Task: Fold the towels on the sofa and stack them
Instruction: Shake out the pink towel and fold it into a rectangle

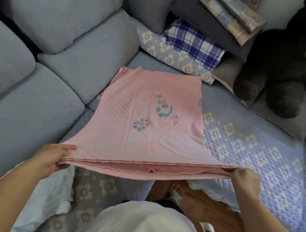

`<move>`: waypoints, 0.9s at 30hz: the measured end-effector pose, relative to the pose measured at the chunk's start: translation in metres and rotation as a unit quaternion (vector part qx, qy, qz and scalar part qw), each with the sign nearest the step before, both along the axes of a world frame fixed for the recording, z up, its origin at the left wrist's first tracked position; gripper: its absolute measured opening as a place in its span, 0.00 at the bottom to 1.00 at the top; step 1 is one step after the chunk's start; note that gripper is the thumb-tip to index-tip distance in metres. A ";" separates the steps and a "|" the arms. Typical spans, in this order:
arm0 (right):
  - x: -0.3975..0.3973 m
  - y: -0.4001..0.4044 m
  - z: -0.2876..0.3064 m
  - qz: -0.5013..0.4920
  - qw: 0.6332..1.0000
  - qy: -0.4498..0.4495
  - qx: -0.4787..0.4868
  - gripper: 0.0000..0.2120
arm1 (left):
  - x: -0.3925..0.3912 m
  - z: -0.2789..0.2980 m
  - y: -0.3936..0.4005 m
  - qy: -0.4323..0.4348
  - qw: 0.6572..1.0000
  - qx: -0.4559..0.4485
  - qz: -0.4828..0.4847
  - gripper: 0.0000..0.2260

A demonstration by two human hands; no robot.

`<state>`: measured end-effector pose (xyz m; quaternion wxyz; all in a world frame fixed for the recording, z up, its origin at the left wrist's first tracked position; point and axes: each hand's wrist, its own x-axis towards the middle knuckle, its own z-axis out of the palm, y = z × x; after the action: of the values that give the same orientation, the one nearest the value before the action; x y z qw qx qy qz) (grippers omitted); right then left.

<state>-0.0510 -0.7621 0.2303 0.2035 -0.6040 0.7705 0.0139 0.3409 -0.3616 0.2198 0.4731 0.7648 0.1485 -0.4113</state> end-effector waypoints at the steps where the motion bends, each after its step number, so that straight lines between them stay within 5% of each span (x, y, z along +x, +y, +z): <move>1: 0.003 -0.003 -0.001 -0.044 0.998 -0.035 0.013 0.11 | -0.001 -0.001 0.001 -0.002 1.000 0.001 0.001 0.14; 6: 0.003 -0.008 -0.015 -0.120 0.991 -0.043 0.027 0.08 | -0.003 -0.012 0.010 0.009 1.000 0.012 0.019 0.13; 10: 0.027 0.009 0.006 -0.123 0.989 -0.067 0.040 0.16 | -0.006 -0.018 0.008 0.006 1.000 0.020 0.014 0.13; 13: 0.029 0.020 -0.010 -0.004 0.992 0.077 0.103 0.21 | -0.010 -0.021 0.008 -0.005 0.999 0.034 0.023 0.14; 14: 0.032 0.020 -0.012 -0.008 0.991 0.064 0.114 0.20 | -0.011 -0.022 0.010 -0.008 0.999 0.039 0.021 0.14; 20: 0.008 0.004 -0.013 -0.152 0.986 -0.053 -0.038 0.15 | -0.010 -0.017 0.014 0.017 1.000 0.005 0.002 0.13; 23: -0.003 0.001 -0.011 -0.068 0.993 0.002 -0.097 0.06 | -0.013 -0.008 0.012 0.034 0.998 -0.049 0.022 0.12; 27: -0.013 0.009 -0.011 0.169 0.970 0.100 -0.147 0.15 | -0.022 0.002 0.023 0.074 0.987 -0.146 0.003 0.14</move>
<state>-0.0638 -0.7526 0.2197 0.0294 -0.7442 0.6673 -0.0046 0.3190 -0.3381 0.2222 0.5686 0.6548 0.1241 -0.4822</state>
